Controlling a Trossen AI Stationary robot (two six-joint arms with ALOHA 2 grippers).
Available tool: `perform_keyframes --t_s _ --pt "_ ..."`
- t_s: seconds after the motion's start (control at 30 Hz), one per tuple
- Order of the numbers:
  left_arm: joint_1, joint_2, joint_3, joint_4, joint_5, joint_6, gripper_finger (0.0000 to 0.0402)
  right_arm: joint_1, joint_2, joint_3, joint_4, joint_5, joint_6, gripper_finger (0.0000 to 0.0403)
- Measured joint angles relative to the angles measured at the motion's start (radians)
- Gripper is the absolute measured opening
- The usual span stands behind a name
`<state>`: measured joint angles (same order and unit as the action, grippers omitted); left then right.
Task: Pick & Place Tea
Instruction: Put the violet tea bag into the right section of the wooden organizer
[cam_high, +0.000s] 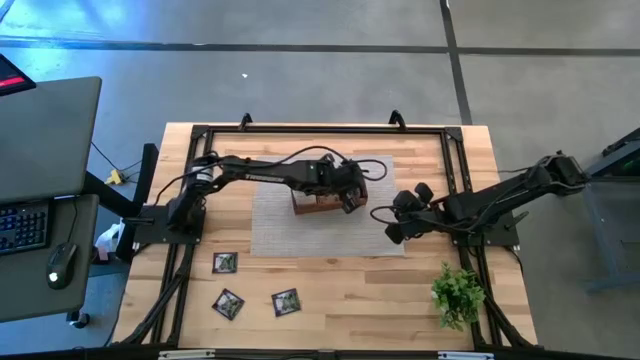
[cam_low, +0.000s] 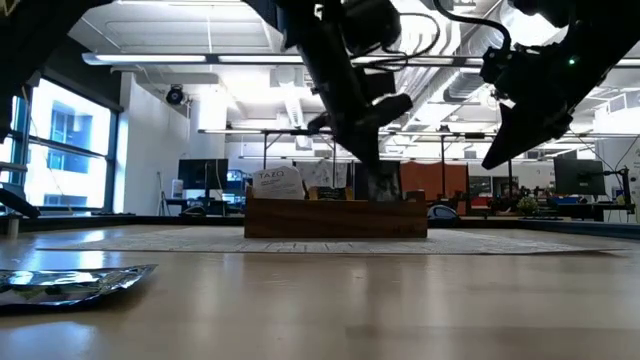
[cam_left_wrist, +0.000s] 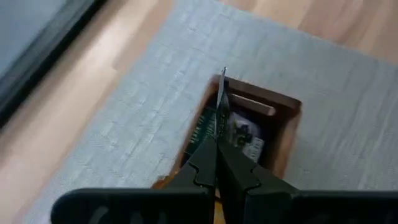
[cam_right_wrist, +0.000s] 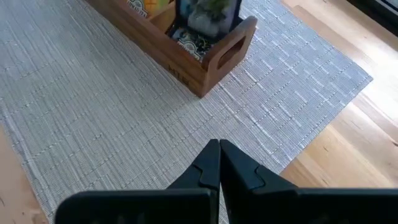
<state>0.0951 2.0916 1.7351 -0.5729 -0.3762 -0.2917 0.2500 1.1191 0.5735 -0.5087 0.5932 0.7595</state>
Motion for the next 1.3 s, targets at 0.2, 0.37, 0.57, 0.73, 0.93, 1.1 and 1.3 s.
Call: perform_keyframes --t_s 0.2,0.37,0.57,0.73,0.93,1.1,1.3 --pt "-0.004 0.025 0.000 0.004 0.049 0.070 0.0000 0.000 0.000 0.000 0.001 0.001 0.000 0.0000" --pt "-0.003 0.025 0.000 0.004 0.029 0.093 0.0001 0.000 0.000 0.000 0.005 0.002 0.000 0.0001" --pt "-0.003 0.025 0.000 0.001 0.050 0.131 0.0034 0.000 0.000 0.000 0.006 0.002 0.001 0.0001" --pt "-0.004 0.025 0.000 -0.008 0.029 0.131 0.0101 0.000 0.000 0.000 0.020 0.002 0.001 0.0001" --pt "-0.003 0.001 0.029 -0.117 -0.017 0.089 0.0138 0.000 0.000 0.001 0.039 0.002 0.001 0.0001" --pt "-0.011 -0.093 0.093 -0.331 -0.058 -0.027 0.0139 0.000 0.000 0.002 0.059 0.002 -0.003 0.0001" --pt "-0.129 -0.263 0.082 -0.555 -0.121 -0.199 0.0140 0.000 0.000 0.002 0.087 -0.006 -0.031 0.0001"
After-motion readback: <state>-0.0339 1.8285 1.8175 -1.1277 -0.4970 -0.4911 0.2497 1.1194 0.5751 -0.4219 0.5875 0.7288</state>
